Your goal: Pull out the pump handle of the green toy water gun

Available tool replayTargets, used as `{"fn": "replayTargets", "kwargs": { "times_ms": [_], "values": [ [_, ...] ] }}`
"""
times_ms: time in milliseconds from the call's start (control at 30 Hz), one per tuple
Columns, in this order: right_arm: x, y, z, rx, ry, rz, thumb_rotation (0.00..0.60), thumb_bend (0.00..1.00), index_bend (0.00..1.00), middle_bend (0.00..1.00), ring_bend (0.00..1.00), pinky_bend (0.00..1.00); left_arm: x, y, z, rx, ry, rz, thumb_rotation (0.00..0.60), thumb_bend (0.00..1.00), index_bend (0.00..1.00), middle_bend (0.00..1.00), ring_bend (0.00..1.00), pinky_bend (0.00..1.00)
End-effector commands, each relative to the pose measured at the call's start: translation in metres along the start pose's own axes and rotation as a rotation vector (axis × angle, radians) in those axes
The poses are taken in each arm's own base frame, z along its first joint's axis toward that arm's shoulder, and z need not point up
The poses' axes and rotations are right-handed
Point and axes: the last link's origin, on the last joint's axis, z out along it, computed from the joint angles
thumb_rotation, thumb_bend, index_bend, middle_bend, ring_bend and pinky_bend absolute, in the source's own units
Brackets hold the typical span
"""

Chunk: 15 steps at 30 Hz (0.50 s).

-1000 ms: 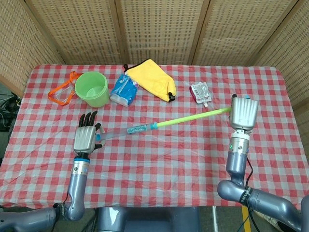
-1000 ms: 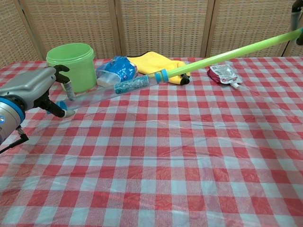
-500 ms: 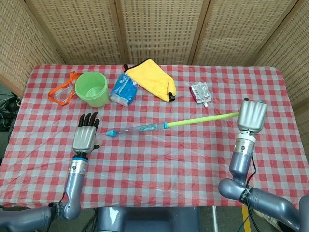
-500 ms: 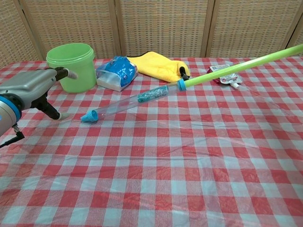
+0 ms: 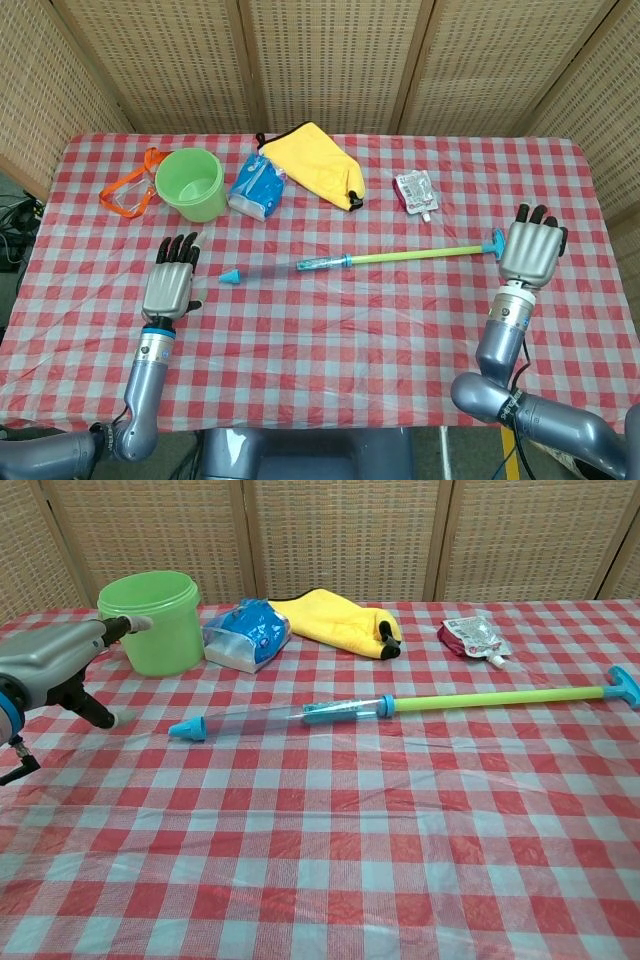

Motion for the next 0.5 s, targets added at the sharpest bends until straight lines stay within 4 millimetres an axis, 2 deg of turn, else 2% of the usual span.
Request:
{"fn": "replayTargets", "kwargs": {
  "times_ms": [33, 100, 200, 233, 300, 367, 500],
  "values": [
    [0.005, 0.002, -0.004, 0.026, 0.041, 0.054, 0.600, 0.15, 0.07, 0.12, 0.18, 0.42, 0.003, -0.004, -0.004, -0.005, 0.009, -0.009, 0.600, 0.31, 0.00, 0.00, 0.00, 0.00],
    [0.009, 0.003, -0.012, 0.093, 0.108, 0.154, 0.600, 0.15, 0.07, 0.05, 0.07, 0.28, 0.007, -0.011, -0.011, -0.008, 0.028, -0.018, 0.600, 0.31, 0.00, 0.00, 0.00, 0.00],
    [0.000, 0.010, -0.030, 0.250, 0.180, 0.325, 0.600, 0.15, 0.04, 0.00, 0.00, 0.14, 0.012, -0.028, -0.027, -0.016, 0.057, -0.018, 0.600, 0.28, 0.00, 0.00, 0.00, 0.00],
    [-0.004, 0.013, -0.034, 0.297, 0.190, 0.355, 0.600, 0.15, 0.03, 0.00, 0.00, 0.13, 0.013, -0.033, -0.031, -0.021, 0.057, -0.016, 0.600, 0.25, 0.00, 0.00, 0.00, 0.00],
    [-0.015, 0.019, -0.043, 0.391, 0.180, 0.413, 0.600, 0.11, 0.00, 0.00, 0.00, 0.06, 0.014, -0.046, -0.041, -0.025, 0.041, 0.014, 0.600, 0.09, 0.00, 0.00, 0.00, 0.00],
    [-0.035, 0.031, -0.053, 0.493, 0.149, 0.421, 0.600, 0.05, 0.00, 0.00, 0.00, 0.01, 0.017, -0.065, -0.058, -0.032, 0.015, 0.053, 0.600, 0.01, 0.00, 0.00, 0.00, 0.00],
    [-0.056, 0.049, -0.068, 0.588, 0.126, 0.468, 0.600, 0.00, 0.00, 0.00, 0.00, 0.00, 0.022, -0.086, -0.084, -0.052, 0.010, 0.083, 0.600, 0.00, 0.00, 0.00, 0.00, 0.00]
  ]
}}
